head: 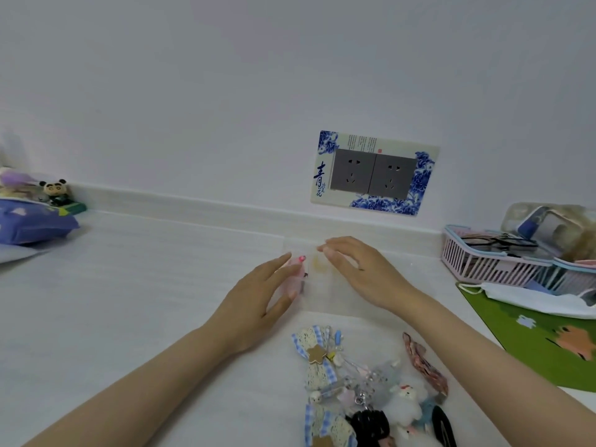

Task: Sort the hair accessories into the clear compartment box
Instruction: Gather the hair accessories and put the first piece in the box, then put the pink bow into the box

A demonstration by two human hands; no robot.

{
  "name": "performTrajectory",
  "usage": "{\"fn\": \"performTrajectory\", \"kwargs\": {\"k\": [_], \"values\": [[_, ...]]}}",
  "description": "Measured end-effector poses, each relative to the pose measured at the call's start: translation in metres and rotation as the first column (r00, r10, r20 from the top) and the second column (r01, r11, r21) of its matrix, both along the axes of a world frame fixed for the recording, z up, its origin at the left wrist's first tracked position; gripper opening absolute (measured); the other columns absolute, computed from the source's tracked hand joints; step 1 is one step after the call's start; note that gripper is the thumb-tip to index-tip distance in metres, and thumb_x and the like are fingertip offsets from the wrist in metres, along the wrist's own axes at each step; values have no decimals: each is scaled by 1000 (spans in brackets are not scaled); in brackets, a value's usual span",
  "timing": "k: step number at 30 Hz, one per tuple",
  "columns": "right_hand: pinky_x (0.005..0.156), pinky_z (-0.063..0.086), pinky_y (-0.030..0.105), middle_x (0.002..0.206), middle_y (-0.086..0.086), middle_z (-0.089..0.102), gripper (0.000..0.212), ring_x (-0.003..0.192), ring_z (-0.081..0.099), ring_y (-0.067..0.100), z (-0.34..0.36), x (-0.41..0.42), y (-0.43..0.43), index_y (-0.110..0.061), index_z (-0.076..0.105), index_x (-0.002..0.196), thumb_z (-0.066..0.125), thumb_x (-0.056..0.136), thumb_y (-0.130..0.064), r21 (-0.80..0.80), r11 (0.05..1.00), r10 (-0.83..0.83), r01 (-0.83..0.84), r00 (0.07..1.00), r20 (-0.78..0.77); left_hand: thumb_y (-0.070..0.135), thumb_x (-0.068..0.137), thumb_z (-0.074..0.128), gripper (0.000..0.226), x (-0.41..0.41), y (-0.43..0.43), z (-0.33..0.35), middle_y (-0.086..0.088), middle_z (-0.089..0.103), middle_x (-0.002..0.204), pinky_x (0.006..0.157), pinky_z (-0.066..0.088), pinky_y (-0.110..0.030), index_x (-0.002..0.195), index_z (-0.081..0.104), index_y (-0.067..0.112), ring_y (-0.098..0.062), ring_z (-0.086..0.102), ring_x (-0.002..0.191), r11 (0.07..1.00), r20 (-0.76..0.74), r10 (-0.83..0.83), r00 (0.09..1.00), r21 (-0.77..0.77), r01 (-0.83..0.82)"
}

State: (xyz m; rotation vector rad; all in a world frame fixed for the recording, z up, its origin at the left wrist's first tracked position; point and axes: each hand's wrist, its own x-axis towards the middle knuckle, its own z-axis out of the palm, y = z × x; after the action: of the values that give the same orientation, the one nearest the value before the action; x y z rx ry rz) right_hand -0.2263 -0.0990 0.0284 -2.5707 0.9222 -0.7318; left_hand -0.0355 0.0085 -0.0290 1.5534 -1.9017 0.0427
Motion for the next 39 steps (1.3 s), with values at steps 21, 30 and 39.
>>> {"fn": "performTrajectory", "kwargs": {"k": [21,30,39], "values": [[88,36,16,116,-9,49,31,106,49,2,-30,-139,56,-28,49,107,66,82,-37,111,960,-280,259,920,273,52,89,32,50,-43,19,8,9,37,148,113,20,-36,134,44,33,-15,12,144,997,-13,30,999,73,-29],[61,44,11,90,-17,67,16,80,58,2,-36,-148,62,-30,67,87,76,73,-27,271,955,-102,118,992,-71,54,90,23,54,-53,24,4,10,29,152,115,-8,-29,137,40,32,-2,1,142,998,36,30,999,-60,-28],[62,52,17,84,2,69,7,69,63,9,2,-124,68,-14,68,86,68,82,-8,385,922,-139,-34,900,413,59,89,40,48,-70,37,20,28,36,139,108,19,-14,134,40,43,15,22,132,988,-120,-155,981,-42,151]]}}
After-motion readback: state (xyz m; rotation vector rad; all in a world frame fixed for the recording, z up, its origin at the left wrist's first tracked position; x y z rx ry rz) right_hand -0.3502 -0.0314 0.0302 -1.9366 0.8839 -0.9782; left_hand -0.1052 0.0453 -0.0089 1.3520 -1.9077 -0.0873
